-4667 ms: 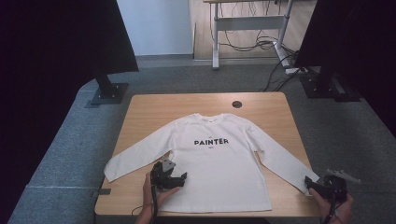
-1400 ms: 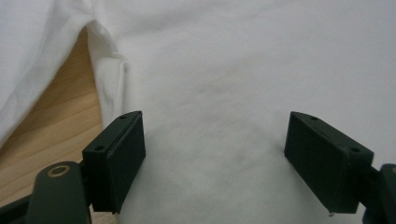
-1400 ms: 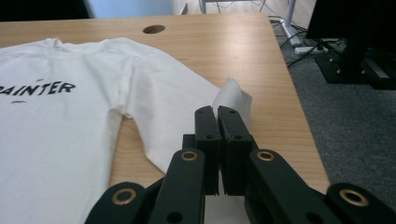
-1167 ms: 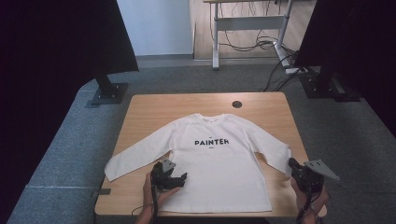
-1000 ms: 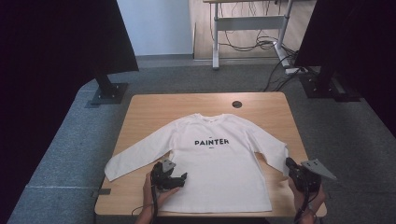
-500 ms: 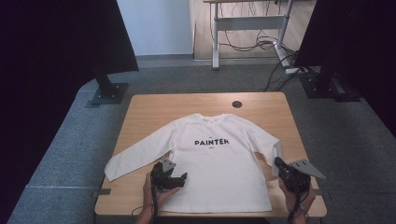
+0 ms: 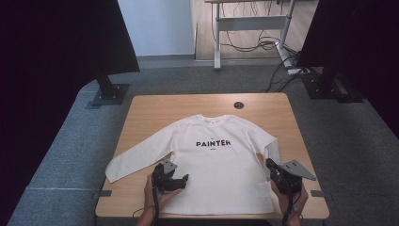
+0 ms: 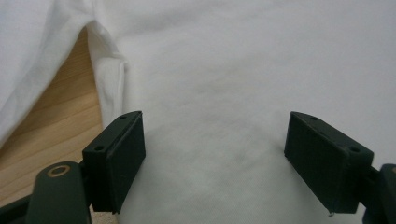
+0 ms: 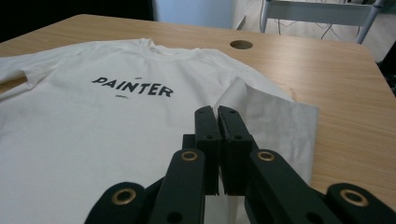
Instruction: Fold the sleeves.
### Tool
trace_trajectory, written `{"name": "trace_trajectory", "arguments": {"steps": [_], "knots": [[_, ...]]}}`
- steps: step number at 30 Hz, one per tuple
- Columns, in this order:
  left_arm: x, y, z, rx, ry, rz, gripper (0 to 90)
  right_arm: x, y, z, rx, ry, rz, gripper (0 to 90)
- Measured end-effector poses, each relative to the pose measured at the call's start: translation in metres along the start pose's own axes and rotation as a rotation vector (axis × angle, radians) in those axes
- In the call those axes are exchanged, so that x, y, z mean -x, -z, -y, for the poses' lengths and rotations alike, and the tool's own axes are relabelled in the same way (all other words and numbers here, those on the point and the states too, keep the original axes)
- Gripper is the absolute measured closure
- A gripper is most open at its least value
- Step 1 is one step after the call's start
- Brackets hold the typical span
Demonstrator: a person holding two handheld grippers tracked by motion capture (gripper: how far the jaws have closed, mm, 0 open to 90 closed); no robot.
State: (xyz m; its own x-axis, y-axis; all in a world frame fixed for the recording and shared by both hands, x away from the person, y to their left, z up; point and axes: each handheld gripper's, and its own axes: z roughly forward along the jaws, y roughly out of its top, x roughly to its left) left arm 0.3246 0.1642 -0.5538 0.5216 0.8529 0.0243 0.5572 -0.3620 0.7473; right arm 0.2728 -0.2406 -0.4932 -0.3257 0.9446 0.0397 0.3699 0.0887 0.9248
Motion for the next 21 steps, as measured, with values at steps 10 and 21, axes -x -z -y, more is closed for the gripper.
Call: {"name": "trace_trajectory", "arguments": {"steps": [10, 21], "knots": [[0.000, 0.000, 0.000, 0.000, 0.000, 0.000, 19.8, -0.020, -0.005, -0.002, 0.010, 0.036, -0.049, 87.0], [0.000, 0.000, 0.000, 0.000, 0.000, 0.000, 19.8, -0.043, -0.018, 0.003, -0.034, 0.087, -0.116, 87.0]]}}
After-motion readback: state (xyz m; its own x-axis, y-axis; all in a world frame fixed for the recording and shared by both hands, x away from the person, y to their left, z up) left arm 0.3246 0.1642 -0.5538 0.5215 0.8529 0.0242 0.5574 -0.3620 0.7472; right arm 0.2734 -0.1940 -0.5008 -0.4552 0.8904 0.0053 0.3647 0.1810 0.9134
